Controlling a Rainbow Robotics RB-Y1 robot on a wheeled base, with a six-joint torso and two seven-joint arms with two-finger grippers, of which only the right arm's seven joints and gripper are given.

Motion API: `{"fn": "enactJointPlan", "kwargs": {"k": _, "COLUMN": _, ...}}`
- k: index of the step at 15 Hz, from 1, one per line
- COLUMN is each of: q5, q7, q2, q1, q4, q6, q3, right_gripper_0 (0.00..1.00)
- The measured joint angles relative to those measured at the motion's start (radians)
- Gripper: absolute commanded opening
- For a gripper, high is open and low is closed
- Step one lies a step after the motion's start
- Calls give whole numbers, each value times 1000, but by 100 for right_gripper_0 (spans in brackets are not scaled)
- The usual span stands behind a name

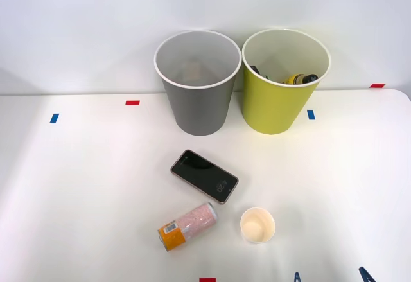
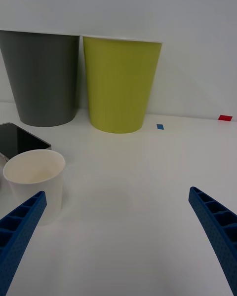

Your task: Put cans in the gray bin, plastic bottles in the light green bin

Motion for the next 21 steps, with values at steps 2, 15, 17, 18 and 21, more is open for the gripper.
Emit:
{"fn": "enactJointPlan", "kwargs": {"k": 2, "q5": 0, "q7": 0, "q2": 0, "q1": 0, "q4": 0, "q6": 0, "q3": 0, "right_gripper_0": 100}}
{"fn": "enactJointPlan", "kwargs": {"k": 15, "q5": 0, "q7": 0, "q2": 0, "q1": 0, "q4": 0, "q6": 0, "q3": 0, "right_gripper_0": 100}}
{"fn": "enactJointPlan", "kwargs": {"k": 17, "q5": 0, "q7": 0, "q2": 0, "q1": 0, "q4": 0, "q6": 0, "q3": 0, "right_gripper_0": 100}}
{"fn": "enactJointPlan", "kwargs": {"k": 18, "q5": 0, "q7": 0, "q2": 0, "q1": 0, "q4": 0, "q6": 0, "q3": 0, "right_gripper_0": 100}}
{"fn": "enactJointPlan", "kwargs": {"k": 21, "q5": 0, "q7": 0, "q2": 0, "q1": 0, "q4": 0, "q6": 0, "q3": 0, "right_gripper_0": 100}}
